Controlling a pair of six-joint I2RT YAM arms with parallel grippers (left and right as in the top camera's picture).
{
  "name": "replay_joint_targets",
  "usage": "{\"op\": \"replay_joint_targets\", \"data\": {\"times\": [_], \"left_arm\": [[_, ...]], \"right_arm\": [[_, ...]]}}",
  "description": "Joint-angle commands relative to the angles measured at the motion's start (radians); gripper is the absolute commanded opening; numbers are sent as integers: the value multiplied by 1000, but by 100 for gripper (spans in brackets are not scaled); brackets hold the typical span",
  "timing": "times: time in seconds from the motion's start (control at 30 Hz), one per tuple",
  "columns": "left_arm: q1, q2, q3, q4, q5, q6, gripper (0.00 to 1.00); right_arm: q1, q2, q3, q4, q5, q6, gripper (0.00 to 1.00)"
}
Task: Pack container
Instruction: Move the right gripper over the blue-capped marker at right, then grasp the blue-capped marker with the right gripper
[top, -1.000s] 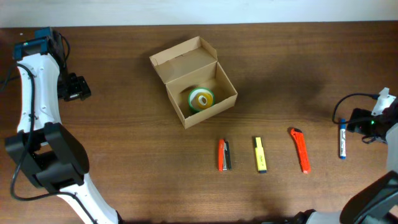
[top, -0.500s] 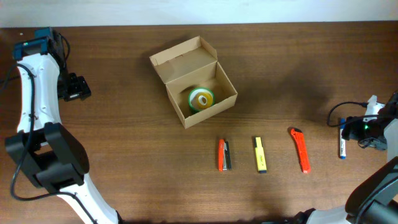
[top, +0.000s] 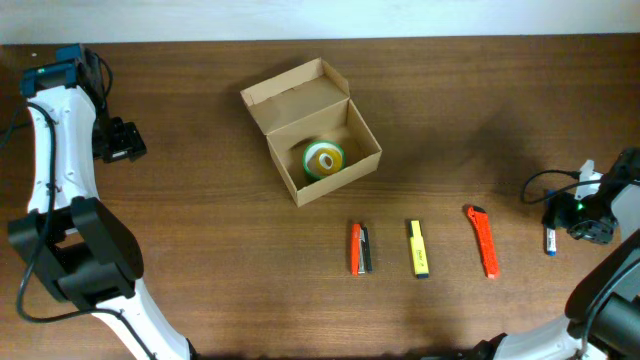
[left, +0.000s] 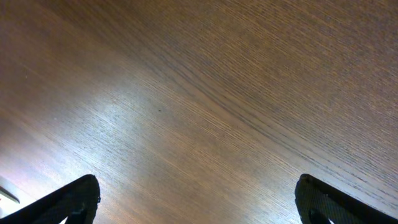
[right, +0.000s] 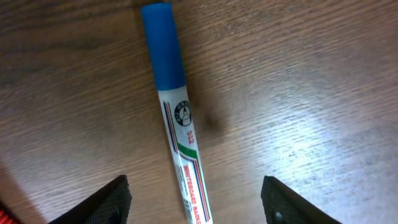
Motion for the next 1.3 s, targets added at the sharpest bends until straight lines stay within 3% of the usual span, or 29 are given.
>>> {"op": "replay_joint_targets", "data": {"times": [0.0, 0.67, 1.27], "left_arm": [[2, -6, -10, 3, 4, 16, 100], [2, -6, -10, 3, 4, 16, 100], [2, -6, -10, 3, 4, 16, 100]], "right_arm": [[3, 22, -5, 13, 6, -6, 67], [75, 117, -5, 75, 50, 13, 57], [74, 117, 2, -59, 39, 21, 66]]}}
